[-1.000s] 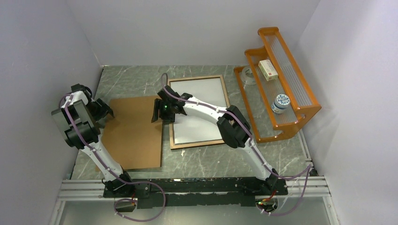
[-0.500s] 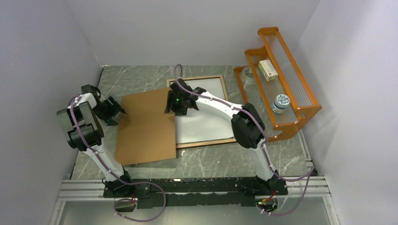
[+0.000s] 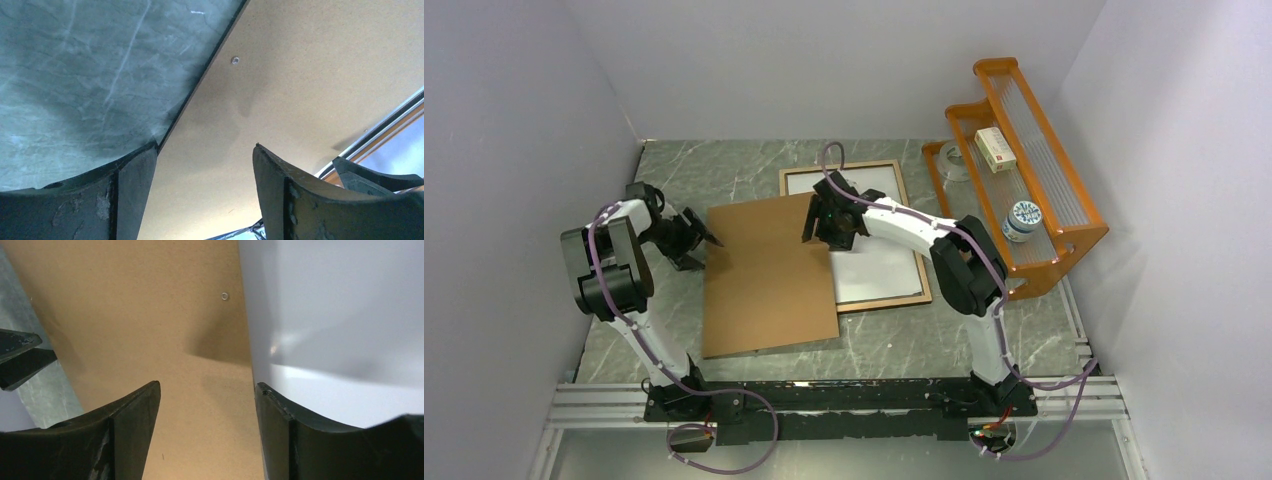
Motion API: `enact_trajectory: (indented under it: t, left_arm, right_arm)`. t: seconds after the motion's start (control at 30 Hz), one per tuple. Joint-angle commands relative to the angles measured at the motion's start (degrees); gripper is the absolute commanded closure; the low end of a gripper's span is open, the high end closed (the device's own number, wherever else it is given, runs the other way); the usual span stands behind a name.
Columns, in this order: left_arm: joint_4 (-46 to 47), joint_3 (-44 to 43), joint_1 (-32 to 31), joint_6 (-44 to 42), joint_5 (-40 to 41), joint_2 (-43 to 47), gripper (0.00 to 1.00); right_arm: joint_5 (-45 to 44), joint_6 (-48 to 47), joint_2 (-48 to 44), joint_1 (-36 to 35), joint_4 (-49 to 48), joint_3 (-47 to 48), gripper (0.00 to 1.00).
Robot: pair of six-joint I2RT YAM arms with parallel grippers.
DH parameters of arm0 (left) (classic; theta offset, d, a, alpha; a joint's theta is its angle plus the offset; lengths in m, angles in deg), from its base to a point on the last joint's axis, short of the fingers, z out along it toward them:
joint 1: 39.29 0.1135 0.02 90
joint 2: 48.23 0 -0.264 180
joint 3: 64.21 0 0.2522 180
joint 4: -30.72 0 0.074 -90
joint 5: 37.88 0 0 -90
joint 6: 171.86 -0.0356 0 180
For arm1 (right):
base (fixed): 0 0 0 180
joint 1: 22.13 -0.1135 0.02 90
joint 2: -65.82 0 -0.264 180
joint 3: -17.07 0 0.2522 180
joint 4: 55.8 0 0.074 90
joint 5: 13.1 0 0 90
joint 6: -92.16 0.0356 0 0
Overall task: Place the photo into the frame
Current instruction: Place the photo frame item at the center of the board, then turn over the photo frame item at the center of the board.
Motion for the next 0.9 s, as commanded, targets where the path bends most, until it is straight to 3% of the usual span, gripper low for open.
enact_trajectory:
  t: [0.0, 0.13, 0.33, 0.73, 0.87]
  left_arm:
    - [-3.26, 2.55, -1.58, 0.32, 0.36, -0.97, 0.22]
    - [-3.66, 2.22, -1.58, 0.17, 1.50, -0.81, 0.20]
    - [-3.70, 2.32, -1.61, 0.08, 1.73, -0.89, 0.19]
    - [-3.44, 2.44, -1.60, 0.01, -1.22, -1.68, 0.18]
    - [-3.40, 2.34, -1.56, 0.04, -2.06, -1.71, 0.18]
  right_arm:
    - [-5.52, -0.39, -3.14, -0.45, 1.04, 0.63, 0.23]
    - [-7.31, -0.93, -3.55, -0.21, 1.81, -0.68, 0.17]
    - [-4.70, -1.82, -3.06, 0.04, 1.43, -1.28, 0.15]
    - [12.33, -3.43, -4.27, 0.80, -7.39, -3.27, 0.18]
    - [20.33, -3.89, -7.53, 0.87, -16.21, -6.69, 0.23]
